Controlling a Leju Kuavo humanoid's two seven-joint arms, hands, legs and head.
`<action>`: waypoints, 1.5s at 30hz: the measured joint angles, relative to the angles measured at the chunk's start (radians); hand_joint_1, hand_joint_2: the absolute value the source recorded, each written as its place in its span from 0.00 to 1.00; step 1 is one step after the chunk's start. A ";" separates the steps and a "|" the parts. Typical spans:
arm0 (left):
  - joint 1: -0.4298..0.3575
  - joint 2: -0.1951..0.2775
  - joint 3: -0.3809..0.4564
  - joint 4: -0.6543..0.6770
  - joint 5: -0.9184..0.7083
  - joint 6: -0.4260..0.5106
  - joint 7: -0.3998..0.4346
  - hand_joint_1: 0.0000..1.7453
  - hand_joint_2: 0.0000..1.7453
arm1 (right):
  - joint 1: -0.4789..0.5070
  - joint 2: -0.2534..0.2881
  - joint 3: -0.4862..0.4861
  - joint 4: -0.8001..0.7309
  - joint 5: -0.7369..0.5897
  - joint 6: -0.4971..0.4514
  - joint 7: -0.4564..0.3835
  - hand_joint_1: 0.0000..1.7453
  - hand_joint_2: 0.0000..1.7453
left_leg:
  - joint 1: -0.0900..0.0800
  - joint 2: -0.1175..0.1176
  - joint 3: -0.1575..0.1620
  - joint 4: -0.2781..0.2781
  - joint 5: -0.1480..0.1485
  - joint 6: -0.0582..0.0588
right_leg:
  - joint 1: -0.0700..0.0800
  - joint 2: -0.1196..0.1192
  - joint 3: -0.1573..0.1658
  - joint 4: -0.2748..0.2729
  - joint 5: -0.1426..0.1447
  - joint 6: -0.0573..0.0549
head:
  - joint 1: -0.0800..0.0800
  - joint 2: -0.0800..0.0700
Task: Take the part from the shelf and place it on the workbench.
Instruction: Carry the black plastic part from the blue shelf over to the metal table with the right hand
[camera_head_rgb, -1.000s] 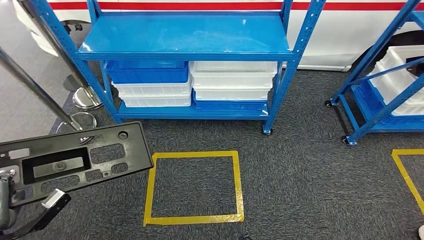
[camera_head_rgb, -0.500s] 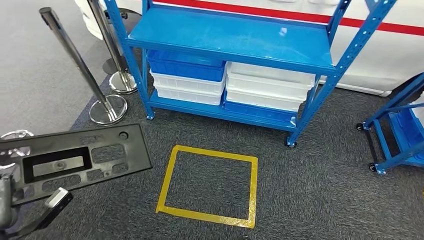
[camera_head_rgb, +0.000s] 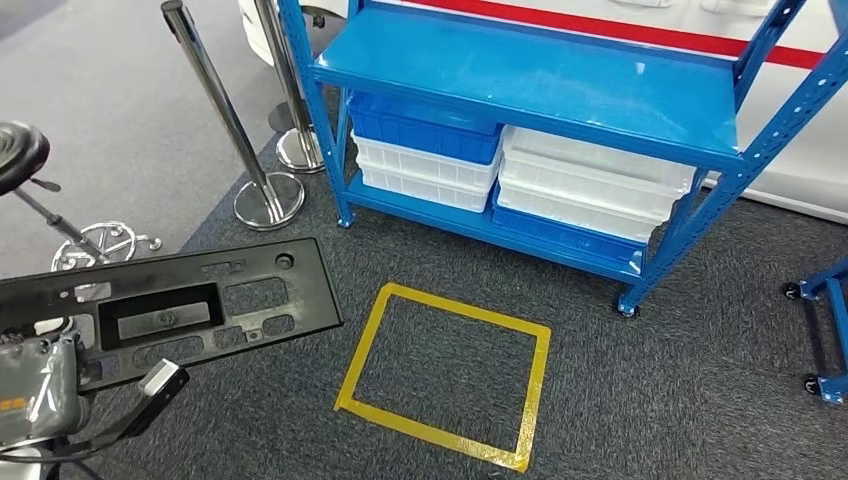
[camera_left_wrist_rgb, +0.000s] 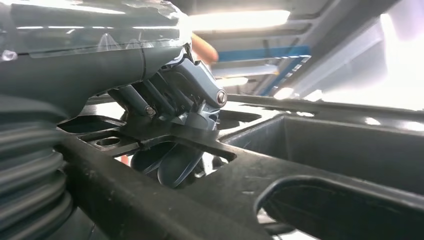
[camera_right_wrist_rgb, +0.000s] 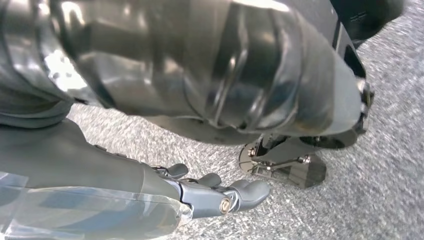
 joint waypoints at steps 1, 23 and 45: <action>0.005 0.000 0.000 0.000 0.001 0.002 0.000 1.00 1.00 | 0.002 0.000 0.000 0.000 0.002 -0.001 0.000 0.00 0.00 | 0.001 0.013 -0.028 0.068 -0.033 -0.003 | 0.002 -0.013 0.000 0.000 -0.001 -0.002 | 0.000 0.000; 0.096 0.063 0.090 -0.101 0.012 -0.006 -0.028 1.00 1.00 | 0.008 -0.018 0.036 0.000 0.013 -0.003 0.000 0.00 0.00 | -0.004 -0.062 0.074 -0.124 0.066 0.040 | 0.002 0.029 -0.015 0.068 -0.029 0.028 | 0.000 0.000; 0.011 0.070 0.069 -0.077 0.073 -0.028 -0.009 1.00 1.00 | -0.007 -0.004 0.034 0.000 0.011 -0.002 0.012 0.00 0.00 | -0.026 0.068 0.100 -0.162 0.072 0.065 | 0.026 -0.090 0.015 0.025 -0.048 0.002 | 0.000 0.000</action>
